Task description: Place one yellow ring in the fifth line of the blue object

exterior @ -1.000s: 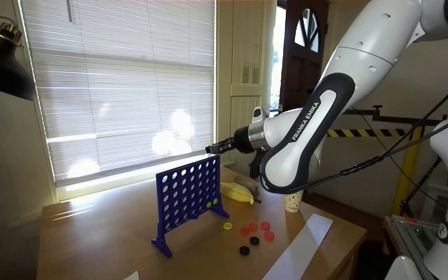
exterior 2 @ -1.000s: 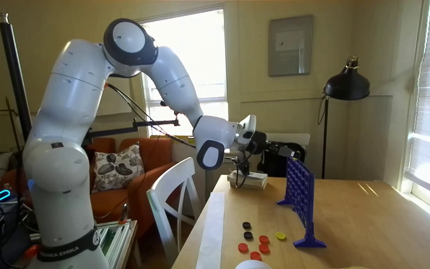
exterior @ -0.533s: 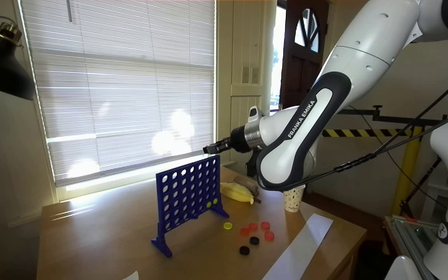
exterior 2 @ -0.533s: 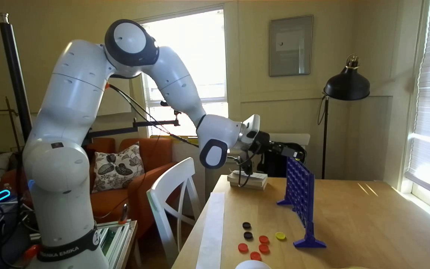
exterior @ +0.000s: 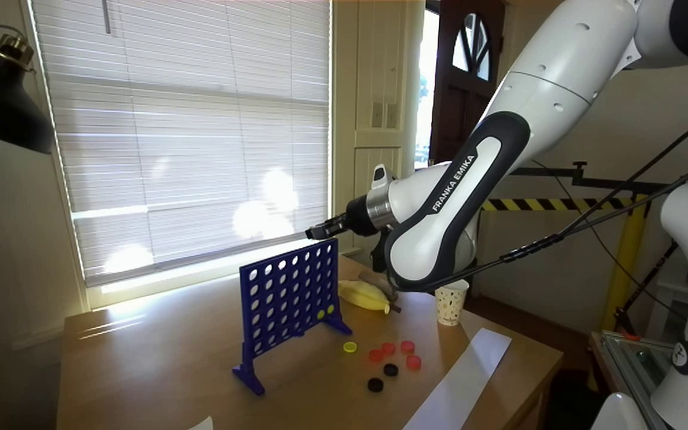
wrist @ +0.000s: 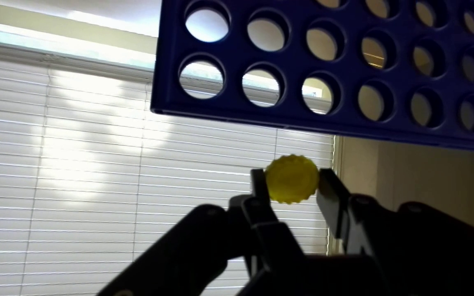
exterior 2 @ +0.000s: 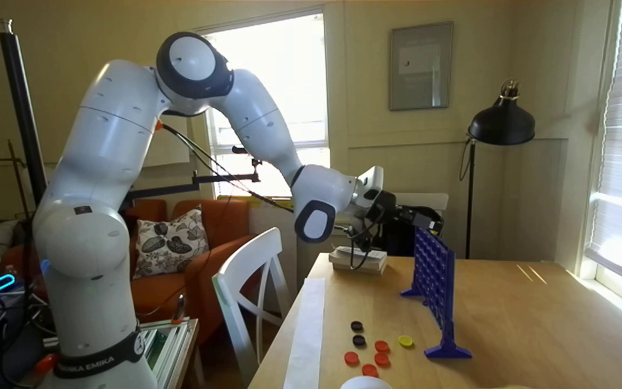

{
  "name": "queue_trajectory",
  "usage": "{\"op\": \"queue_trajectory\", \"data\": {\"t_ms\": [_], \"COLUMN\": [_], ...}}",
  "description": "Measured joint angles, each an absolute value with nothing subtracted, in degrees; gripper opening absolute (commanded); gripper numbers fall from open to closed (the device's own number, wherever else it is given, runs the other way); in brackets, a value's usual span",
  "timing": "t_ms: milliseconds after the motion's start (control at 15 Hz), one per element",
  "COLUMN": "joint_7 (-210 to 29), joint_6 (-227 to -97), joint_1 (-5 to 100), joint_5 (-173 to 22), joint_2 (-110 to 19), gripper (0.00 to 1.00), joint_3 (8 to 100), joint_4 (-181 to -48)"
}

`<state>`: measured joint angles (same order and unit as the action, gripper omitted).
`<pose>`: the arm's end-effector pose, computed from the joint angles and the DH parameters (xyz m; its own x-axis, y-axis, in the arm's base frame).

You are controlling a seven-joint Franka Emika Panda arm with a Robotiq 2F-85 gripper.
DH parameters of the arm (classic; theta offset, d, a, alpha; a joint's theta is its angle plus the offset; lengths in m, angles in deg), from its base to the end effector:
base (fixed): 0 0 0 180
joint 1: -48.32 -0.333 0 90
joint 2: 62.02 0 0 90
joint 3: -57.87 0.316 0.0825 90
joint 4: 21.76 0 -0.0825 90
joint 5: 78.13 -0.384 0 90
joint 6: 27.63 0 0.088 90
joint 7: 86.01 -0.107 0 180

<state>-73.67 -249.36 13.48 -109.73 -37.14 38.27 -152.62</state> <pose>0.5540 0.0910 0.3201 0.3850 0.0435 0.9219 -0.1178 -0.9884 0.0958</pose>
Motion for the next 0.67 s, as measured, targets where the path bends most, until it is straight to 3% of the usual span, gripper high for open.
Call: {"op": "queue_trajectory", "data": {"t_ms": [667], "joint_7": [-73.03], "joint_6": [-247.82], "joint_1": [13.1], "joint_5": [-109.73], "joint_2": [-34.69], "gripper": [0.1], "joint_3": [37.84], "joint_4": [-149.89]}}
